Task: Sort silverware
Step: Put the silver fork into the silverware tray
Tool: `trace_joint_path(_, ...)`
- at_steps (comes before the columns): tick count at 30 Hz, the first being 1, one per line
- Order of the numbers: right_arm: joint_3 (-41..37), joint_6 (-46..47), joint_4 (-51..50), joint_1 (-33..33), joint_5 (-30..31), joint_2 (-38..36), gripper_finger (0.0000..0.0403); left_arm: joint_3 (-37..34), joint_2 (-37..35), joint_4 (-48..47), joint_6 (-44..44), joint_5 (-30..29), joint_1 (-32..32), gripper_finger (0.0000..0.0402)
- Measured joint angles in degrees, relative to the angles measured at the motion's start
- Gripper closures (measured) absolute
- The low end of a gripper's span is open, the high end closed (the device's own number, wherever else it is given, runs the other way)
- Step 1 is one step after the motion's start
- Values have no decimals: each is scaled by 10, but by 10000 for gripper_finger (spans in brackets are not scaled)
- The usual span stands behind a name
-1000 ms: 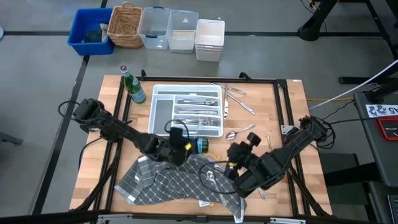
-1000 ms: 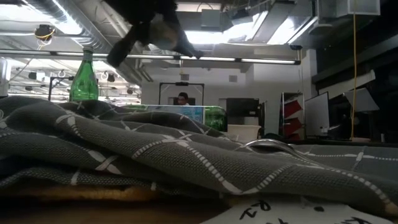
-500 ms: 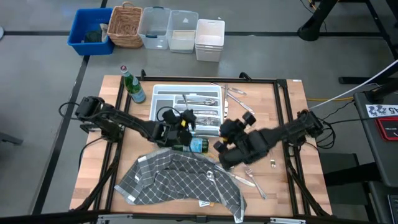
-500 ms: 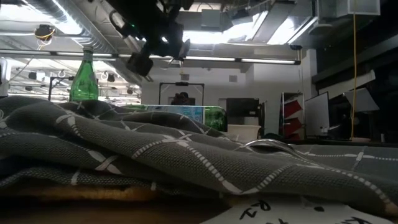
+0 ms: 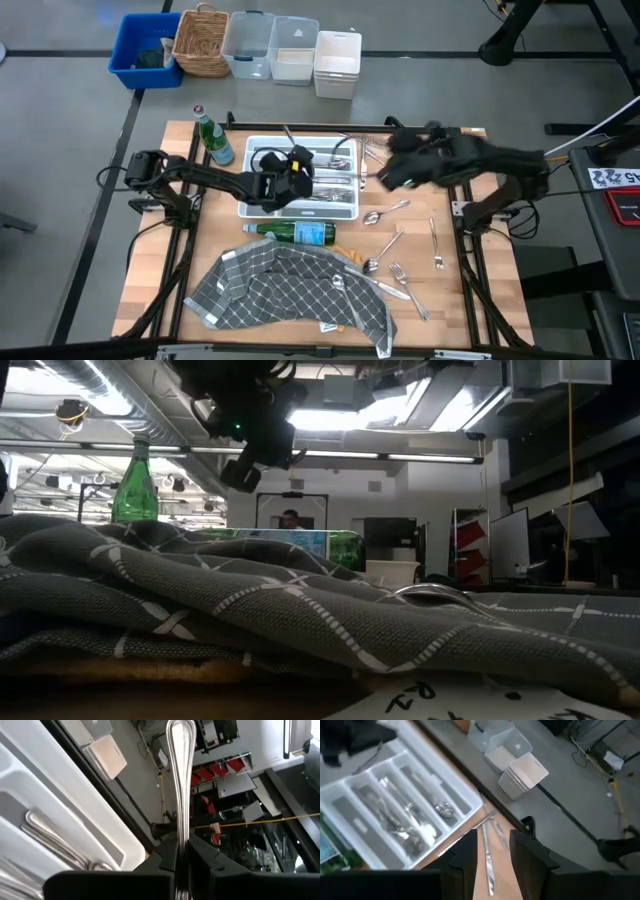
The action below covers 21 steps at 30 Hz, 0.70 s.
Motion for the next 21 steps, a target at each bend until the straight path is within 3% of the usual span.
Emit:
trace_joint_path(5, -71, 15, 22, -28, 9, -104, 288, 0, 0, 8, 0, 9, 13, 393)
trace_joint_path(9, -192, 12, 133, -34, -4, -201, 288, 0, 0, 38, 3, 10, 21, 389)
trace_joint_path(16, -450, -74, 491, -42, -130, -350, 288, 0, 0, 97, 47, 10, 29, 392)
trace_joint_path(21, -603, -98, 771, -86, -227, -375, 288, 0, 0, 128, 67, 11, 29, 389)
